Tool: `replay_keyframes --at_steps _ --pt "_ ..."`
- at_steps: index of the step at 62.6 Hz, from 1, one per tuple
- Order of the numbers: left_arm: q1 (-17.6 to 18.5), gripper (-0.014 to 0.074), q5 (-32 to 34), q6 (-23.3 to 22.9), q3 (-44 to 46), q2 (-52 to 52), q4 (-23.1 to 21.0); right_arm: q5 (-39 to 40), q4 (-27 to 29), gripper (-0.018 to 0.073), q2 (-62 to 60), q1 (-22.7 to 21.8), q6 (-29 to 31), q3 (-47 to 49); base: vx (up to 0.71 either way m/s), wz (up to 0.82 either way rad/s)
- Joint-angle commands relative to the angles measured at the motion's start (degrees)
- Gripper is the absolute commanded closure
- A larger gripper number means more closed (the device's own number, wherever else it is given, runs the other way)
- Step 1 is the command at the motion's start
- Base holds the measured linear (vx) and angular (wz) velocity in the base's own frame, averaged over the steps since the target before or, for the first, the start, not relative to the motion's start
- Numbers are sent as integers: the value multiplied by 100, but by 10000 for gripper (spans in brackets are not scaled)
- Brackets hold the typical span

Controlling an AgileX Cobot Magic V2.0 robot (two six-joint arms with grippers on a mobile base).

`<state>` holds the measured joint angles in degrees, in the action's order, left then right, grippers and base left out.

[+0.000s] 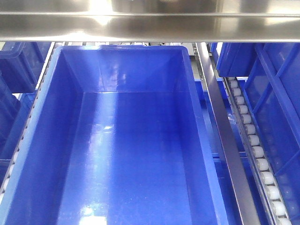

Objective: Pour parts from conveyor to right shelf
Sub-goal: 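Stop facing the shelf and position over an empty blue bin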

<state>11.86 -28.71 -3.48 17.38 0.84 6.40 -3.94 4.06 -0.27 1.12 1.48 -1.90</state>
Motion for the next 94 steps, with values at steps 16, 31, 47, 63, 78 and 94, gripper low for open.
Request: replay_keyframes --at_steps 16,31,47,63,78,94 --pt "46 603 481 -19 153 10 2 430 -35 568 88 -16 40 -86 0 0" --pt "46 603 481 -19 153 10 2 430 -35 568 88 -16 40 -86 0 0" --pt "46 603 481 -19 153 10 2 430 -35 568 88 -16 40 -86 0 0" --pt "46 603 526 -24 153 10 -17 430 -35 568 88 -16 40 -86 0 0" --pt "46 601 768 -58 479 -363 -137 430 -35 568 88 -16 40 -86 0 0" --pt "46 596 1005 1468 1103 -1800 -1666 430 -35 568 88 -16 40 -86 0 0"
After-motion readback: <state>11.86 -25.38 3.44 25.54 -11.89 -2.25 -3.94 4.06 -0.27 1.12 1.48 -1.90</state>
